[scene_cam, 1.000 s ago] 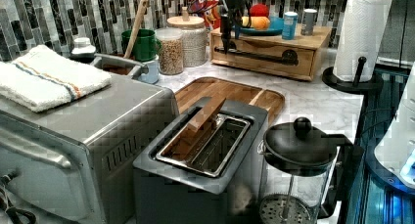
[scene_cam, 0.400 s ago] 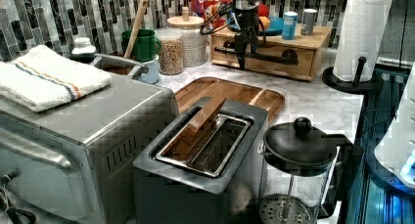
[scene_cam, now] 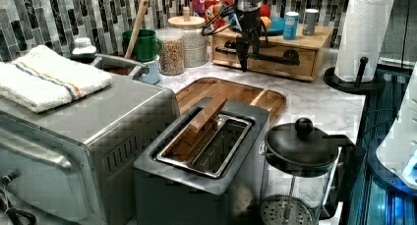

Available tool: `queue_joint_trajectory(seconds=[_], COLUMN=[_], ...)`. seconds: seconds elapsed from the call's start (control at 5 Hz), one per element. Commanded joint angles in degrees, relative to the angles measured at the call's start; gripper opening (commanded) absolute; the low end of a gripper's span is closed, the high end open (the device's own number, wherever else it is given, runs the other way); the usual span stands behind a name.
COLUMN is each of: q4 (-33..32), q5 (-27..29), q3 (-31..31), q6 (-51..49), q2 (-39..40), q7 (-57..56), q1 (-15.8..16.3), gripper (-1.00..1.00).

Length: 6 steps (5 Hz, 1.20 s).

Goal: Open the drawer.

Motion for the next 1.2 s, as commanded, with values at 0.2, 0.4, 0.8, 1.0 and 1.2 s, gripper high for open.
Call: queue_joint_trajectory(seconds=[0.2,0.4,0.8,1.0,1.2], q4=[-2.3,-3.6,-5.9,-7.6,-7.2], q5=[1.9,1.8,2.4,1.3,3.6], q3=[6.3,8.5,13.8,15.9,18.4], q6=[2.0,3.3,5.5,7.1,5.4], q2=[0.1,0.1,-1.1,-2.4,-3.1], q7=[17.5,22.9,27.1,28.7,28.5], q1=[10.0,12.5,14.8,15.0,13.8], gripper=[1.00,1.00,1.00,1.00,1.00])
